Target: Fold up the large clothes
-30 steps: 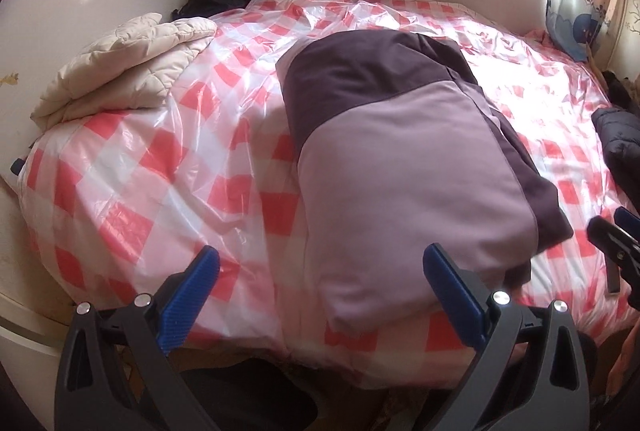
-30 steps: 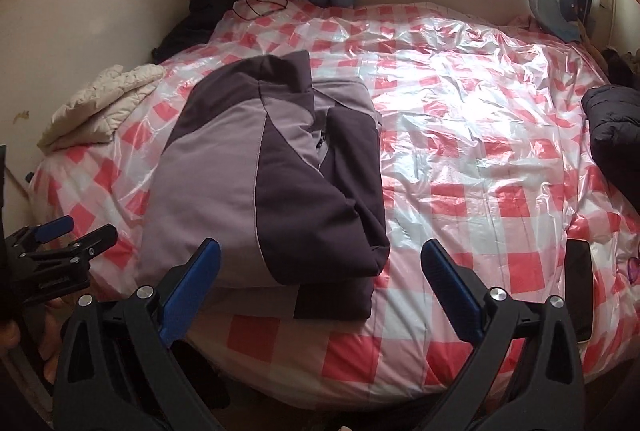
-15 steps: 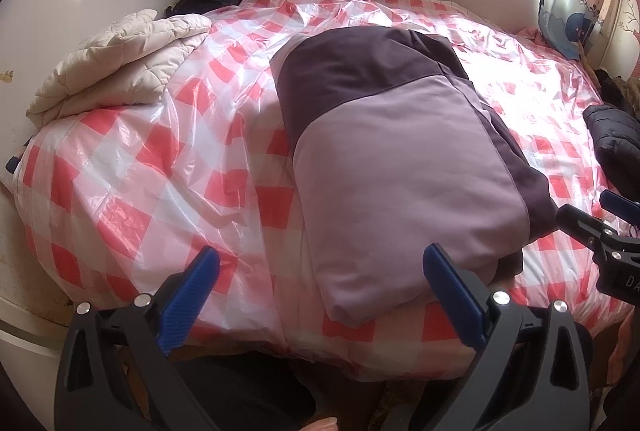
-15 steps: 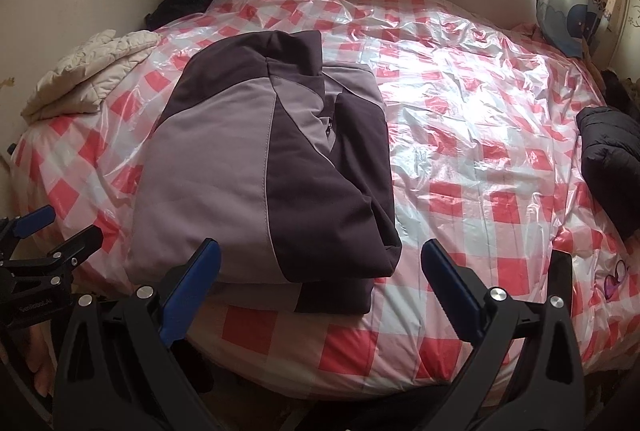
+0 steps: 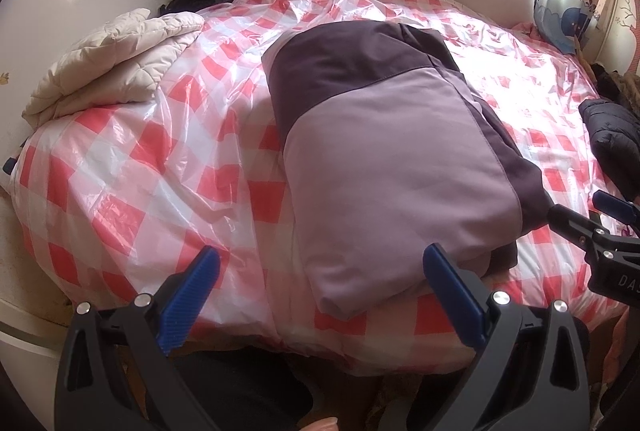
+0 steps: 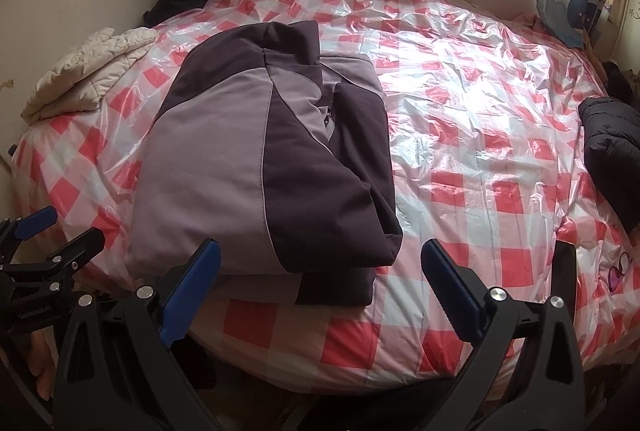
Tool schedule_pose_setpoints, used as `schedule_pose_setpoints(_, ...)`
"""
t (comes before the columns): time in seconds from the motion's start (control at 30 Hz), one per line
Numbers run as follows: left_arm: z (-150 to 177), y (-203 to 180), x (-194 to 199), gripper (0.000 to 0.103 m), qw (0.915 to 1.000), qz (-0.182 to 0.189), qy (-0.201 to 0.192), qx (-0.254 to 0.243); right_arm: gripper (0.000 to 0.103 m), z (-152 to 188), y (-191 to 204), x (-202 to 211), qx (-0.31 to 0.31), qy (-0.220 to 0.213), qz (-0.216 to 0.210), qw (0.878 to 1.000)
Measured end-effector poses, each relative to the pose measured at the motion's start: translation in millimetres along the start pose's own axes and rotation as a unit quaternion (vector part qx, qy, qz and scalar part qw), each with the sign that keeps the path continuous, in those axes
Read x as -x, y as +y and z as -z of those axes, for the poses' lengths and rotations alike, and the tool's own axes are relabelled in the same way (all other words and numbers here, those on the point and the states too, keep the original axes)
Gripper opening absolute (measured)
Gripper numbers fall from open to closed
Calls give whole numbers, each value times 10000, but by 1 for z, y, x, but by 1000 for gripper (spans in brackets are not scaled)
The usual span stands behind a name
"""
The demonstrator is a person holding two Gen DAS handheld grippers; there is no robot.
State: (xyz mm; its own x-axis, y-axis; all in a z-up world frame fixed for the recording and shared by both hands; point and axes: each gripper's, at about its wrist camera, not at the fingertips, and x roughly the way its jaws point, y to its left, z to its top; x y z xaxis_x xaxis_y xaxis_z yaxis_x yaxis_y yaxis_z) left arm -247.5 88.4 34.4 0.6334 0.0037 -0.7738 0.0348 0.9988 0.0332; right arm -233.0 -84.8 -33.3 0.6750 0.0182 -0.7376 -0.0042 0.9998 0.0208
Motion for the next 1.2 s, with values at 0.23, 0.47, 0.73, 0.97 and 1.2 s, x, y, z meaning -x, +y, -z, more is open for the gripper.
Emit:
schedule_pose_setpoints(0.23, 3, 4, 1, 97, 10000, -26, 43, 50, 97, 3, 2, 2, -16, 39, -20, 10000)
schedule_pose_setpoints(0.47, 3, 4, 1, 97, 10000, -30, 36, 57, 97, 4, 5, 3, 2, 59, -95, 9999)
schedule_pose_setpoints(0.73, 4, 4, 7, 97, 10000, 11, -24, 35, 97, 4, 7, 3, -5, 68, -95, 9999)
schedule_pose_setpoints(0.97, 5, 3, 6, 97, 10000, -30, -3, 30, 97, 7, 8, 2, -4, 86, -115, 9999)
schedule_pose_setpoints(1.2, 5, 3, 3, 97, 9999, 125, 40, 21, 97, 8, 6, 0, -6, 97, -129, 9999)
